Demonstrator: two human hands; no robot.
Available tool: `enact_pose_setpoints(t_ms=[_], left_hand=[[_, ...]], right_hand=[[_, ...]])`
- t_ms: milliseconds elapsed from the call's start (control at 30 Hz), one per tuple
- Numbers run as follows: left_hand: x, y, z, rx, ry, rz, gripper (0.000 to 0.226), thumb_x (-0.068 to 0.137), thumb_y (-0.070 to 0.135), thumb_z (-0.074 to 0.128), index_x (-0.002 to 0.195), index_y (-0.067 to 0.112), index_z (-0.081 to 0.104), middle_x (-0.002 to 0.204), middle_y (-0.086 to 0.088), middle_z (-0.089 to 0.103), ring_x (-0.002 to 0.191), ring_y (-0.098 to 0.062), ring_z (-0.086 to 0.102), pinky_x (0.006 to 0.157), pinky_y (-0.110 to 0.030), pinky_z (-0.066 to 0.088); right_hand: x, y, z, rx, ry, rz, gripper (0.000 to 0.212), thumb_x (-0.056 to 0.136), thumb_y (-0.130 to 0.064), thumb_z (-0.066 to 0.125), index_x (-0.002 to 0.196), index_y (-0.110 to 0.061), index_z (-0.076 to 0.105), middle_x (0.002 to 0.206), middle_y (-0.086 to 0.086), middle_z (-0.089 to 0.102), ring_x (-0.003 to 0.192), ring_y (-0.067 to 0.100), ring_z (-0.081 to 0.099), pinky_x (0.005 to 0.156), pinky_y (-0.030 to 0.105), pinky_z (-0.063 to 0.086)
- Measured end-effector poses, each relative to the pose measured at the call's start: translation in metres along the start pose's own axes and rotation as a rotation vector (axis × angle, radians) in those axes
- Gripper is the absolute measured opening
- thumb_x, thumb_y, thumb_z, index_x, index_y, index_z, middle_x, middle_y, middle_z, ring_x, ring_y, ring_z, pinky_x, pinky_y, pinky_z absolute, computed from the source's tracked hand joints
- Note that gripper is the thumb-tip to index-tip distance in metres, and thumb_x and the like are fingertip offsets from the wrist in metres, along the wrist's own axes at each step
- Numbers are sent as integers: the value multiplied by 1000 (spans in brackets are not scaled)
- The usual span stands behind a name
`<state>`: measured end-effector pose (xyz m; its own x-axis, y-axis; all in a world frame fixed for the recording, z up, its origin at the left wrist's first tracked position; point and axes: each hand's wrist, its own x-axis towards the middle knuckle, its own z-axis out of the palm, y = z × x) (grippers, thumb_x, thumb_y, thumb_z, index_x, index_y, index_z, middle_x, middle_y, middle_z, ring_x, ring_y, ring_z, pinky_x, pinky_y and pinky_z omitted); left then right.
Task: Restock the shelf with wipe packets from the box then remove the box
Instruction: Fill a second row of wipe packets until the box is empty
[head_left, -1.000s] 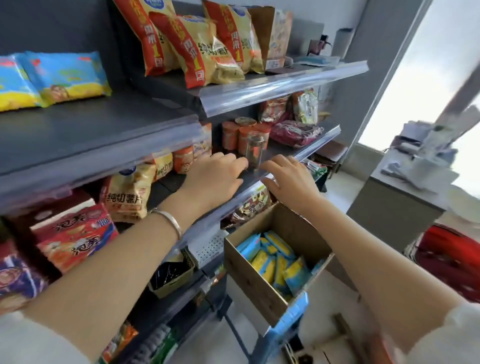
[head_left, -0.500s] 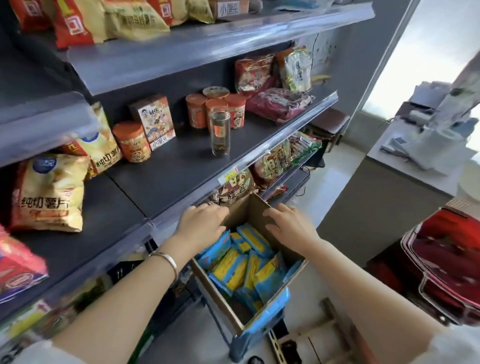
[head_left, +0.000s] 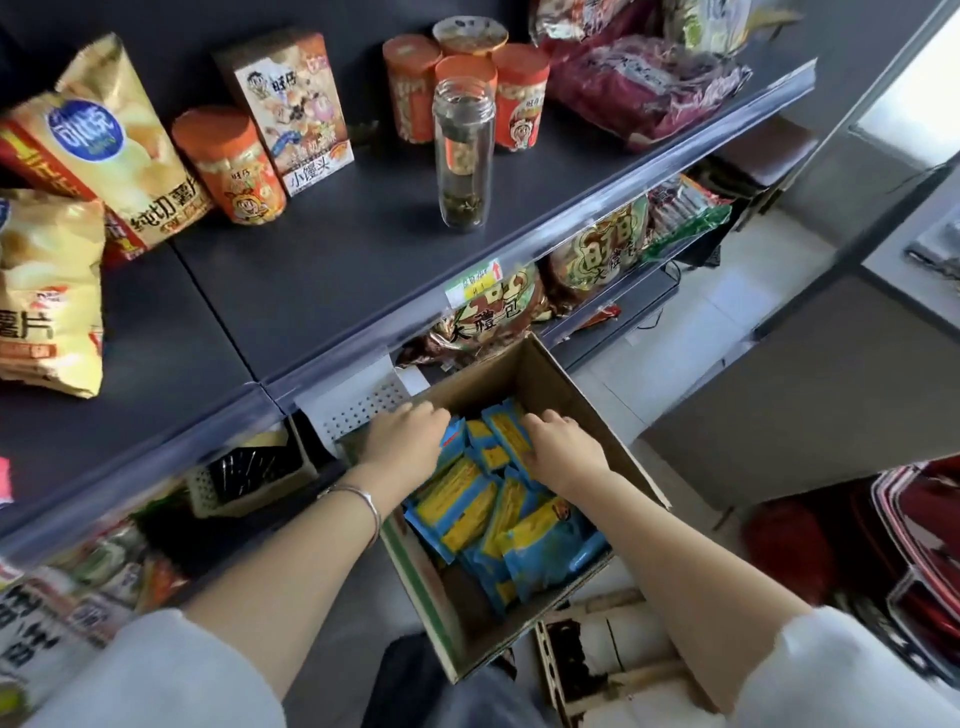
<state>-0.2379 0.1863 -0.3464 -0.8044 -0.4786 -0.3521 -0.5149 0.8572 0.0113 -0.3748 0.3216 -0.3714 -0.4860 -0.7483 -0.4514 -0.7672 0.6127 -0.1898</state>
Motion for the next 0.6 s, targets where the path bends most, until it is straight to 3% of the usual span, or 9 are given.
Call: enact_pose_setpoints(t_ms=[67, 167, 300, 433, 600], left_hand=[[12, -2, 15, 15, 25, -37, 19, 93, 18, 53, 112, 15, 53, 114, -3, 54, 111, -24, 52, 82, -36, 46], [26, 2, 33, -2, 25, -34, 16, 92, 12, 51, 108, 15, 53, 113, -4, 51, 108, -24, 51, 75, -34, 46], [40, 9, 48, -7, -20, -29, 23, 92, 10, 55, 115, 12, 53, 116, -6, 51, 107, -24, 54, 71, -34, 47], [48, 8, 60, 15, -40, -23, 28, 91, 6, 53, 118, 11, 48, 118, -8, 52, 109, -27, 54, 73, -36, 48], [50, 12, 73, 1, -57, -30, 34, 87, 2, 56, 116, 12, 41, 114, -9, 53, 104, -29, 55, 64, -36, 39]], right_hand=[[8, 2, 13, -6, -45, 60, 41, 95, -27, 50, 133, -11, 42, 124, 12, 48, 115, 34, 48, 81, 40, 47], [24, 4, 28, -10, -94, 119, 41, 95, -26, 52, 130, -9, 44, 126, 14, 47, 116, 35, 48, 85, 42, 48], [48, 5, 45, 9, -147, 179, 46, 94, -25, 55, 134, -9, 42, 131, 15, 44, 119, 35, 46, 91, 43, 47], [64, 4, 64, 39, -223, 241, 63, 93, -32, 57, 144, -10, 28, 140, 14, 36, 126, 35, 40, 96, 44, 44], [76, 4, 78, 51, -225, 286, 76, 92, -30, 59, 149, -9, 14, 146, 17, 28, 129, 37, 37, 97, 42, 42]])
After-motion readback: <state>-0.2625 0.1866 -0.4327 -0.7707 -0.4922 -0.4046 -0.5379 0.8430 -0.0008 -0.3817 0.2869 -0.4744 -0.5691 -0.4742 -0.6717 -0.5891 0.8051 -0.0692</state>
